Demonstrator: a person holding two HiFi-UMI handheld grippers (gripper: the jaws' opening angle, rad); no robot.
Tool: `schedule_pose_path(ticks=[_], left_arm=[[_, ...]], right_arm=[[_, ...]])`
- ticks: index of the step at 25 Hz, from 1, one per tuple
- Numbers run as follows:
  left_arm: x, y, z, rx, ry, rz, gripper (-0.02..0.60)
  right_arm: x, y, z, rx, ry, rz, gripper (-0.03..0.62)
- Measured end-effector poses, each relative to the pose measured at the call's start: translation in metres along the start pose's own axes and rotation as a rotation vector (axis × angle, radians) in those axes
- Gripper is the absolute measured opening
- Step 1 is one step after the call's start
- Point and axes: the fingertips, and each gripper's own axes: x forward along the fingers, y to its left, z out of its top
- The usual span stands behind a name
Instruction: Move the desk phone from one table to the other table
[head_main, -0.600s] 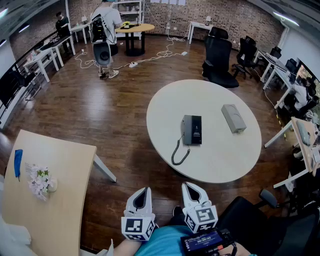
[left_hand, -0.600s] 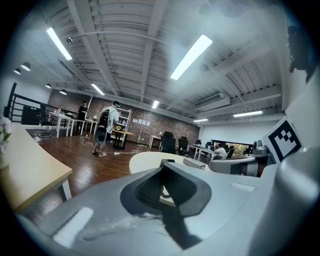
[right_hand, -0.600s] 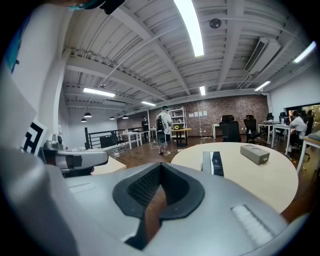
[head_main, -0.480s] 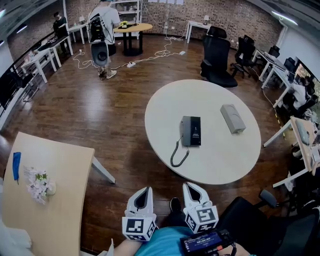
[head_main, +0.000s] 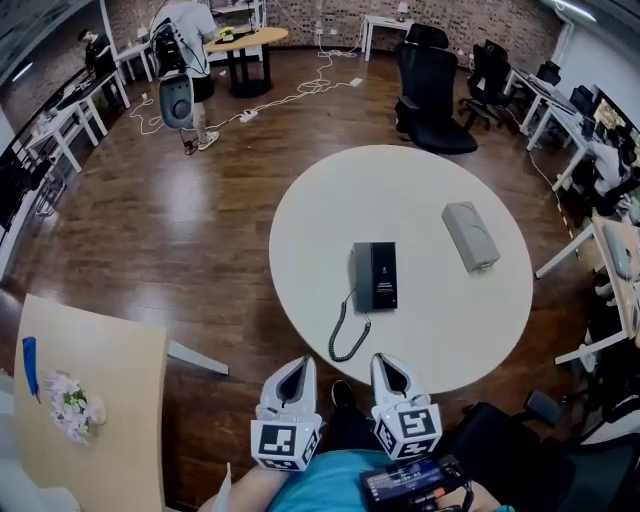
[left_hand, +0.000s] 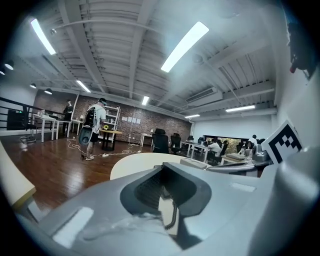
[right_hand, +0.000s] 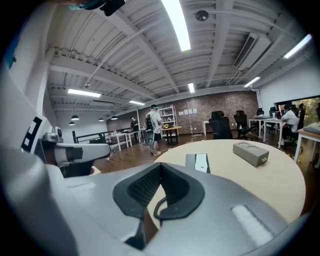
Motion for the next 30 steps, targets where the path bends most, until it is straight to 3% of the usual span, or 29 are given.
schedule_pose_path(ticks=[6, 14, 18, 21, 23, 30], left_arm=[[0.092, 0.002, 0.017, 0.006, 0.011, 0.015, 0.015], [0.187, 0.012, 0.002, -0.014, 0.071, 0.042, 0.017], [0.221, 0.014, -0.032, -0.042, 0.157, 0.005, 0.021], [0.242, 0.016, -0.056, -0.089, 0.215, -0.031, 0.084], [0.253, 0.017, -0.069, -0.110, 0.244, -0.056, 0.108], [0.280, 0.018, -0.128, -0.236, 0.353, -0.158, 0.181]], right_arm=[[0.059, -0.067, 0.018, 0.002, 0.012, -0.006, -0.006], [0.123, -0.141, 0.016, 0.001, 0.082, 0.022, -0.006], [0.144, -0.171, -0.004, 0.041, 0.159, 0.014, -0.005], [0.158, -0.187, -0.019, 0.071, 0.202, 0.018, 0.058], [0.166, -0.194, -0.027, 0.079, 0.217, 0.029, 0.064], [0.196, -0.198, -0.064, 0.133, 0.298, 0.138, 0.133]])
